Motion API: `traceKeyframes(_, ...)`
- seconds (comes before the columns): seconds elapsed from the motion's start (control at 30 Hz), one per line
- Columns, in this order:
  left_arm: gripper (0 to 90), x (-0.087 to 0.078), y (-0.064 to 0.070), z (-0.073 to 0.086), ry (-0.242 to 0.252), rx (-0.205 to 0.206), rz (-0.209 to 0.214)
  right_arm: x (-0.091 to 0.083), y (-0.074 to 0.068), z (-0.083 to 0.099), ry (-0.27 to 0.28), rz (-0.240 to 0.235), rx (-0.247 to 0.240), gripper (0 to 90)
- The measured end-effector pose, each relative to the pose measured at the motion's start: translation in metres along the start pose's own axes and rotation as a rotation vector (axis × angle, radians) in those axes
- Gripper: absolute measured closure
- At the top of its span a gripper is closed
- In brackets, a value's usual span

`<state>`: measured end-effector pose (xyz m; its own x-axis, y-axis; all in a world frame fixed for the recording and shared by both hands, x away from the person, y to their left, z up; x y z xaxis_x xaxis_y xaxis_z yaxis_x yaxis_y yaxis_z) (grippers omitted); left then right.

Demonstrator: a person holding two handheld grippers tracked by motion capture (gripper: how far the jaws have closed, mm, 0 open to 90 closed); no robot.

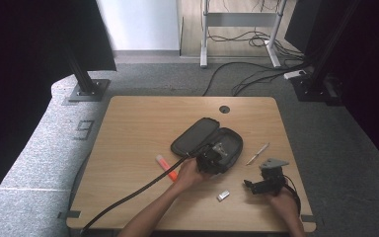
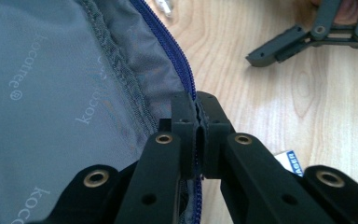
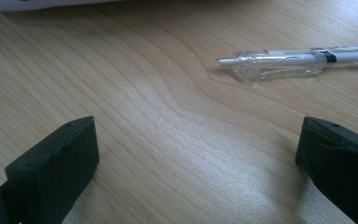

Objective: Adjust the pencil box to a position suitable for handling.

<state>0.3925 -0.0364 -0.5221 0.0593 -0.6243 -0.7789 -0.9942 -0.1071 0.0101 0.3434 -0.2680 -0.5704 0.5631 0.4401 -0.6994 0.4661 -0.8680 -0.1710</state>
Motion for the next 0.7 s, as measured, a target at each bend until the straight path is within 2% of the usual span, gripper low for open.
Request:
traceKeyframes(0.37,86.0,0.003,0.014,-0.001,-0.015,0.025,0.009,0.000,0.000,0.000,0.000,0.000,-0.001,0.0)
traceKeyframes(0.47,81.9,0.003,0.015,-0.001,-0.010,0.027,-0.001,0.000,0.000,0.000,0.000,0.000,-0.001,0.0)
traceKeyframes(0.57,73.3,0.002,0.016,-0.002,-0.014,0.048,-0.034,0.000,0.000,0.000,0.000,0.000,-0.001,0.0)
traceKeyframes(0.6,66.6,0.000,0.017,-0.003,-0.010,0.050,-0.051,0.000,0.000,0.000,0.000,0.000,-0.001,0.0)
traceKeyframes(0.7,60.4,-0.001,0.017,-0.004,-0.010,0.054,-0.059,0.000,0.000,0.000,0.000,0.000,-0.001,0.0)
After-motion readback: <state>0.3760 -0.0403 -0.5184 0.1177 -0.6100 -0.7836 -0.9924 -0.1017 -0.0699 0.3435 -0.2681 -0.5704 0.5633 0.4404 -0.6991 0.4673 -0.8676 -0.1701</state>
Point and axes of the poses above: each handheld gripper's, and its own axes: x roughly forward along the jaws, z roughly out of its underside, y roughly to its right, the point moved 2 cm from there along x, roughly forward along the jaws, and after that the axes turned 13 degrees about x, right-handed, at the moved point
